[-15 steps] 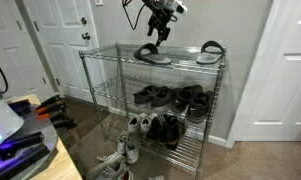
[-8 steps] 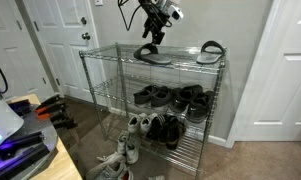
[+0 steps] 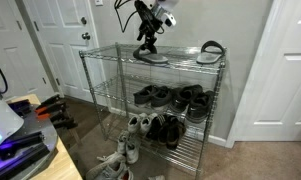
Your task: Move the house slipper to the right
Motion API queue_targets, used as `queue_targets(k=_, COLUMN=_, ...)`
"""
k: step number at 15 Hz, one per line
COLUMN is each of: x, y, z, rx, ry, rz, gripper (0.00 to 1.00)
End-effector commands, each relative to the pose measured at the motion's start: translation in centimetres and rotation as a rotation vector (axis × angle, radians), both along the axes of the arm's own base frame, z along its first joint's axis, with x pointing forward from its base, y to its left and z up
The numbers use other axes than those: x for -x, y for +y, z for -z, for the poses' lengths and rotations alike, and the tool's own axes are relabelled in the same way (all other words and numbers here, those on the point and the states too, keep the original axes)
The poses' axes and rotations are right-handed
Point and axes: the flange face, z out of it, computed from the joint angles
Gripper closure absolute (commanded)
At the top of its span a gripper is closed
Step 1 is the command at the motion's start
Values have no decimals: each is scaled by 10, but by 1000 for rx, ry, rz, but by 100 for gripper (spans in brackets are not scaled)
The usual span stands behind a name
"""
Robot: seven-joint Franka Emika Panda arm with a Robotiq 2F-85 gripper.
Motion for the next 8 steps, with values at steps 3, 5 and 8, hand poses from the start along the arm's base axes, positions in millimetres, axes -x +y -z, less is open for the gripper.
queue_targets(k=3, x=-5, y=15, z=2, rx=-46, ry=18, rz=1, gripper=65)
queue_targets(k=5, x=-5, y=14, z=-1, rx=-47, ry=16, rz=3, gripper=78)
queue_targets(k=8, x=-5, y=11, z=-8, rx=-31, ry=-3, rz=13, gripper=97)
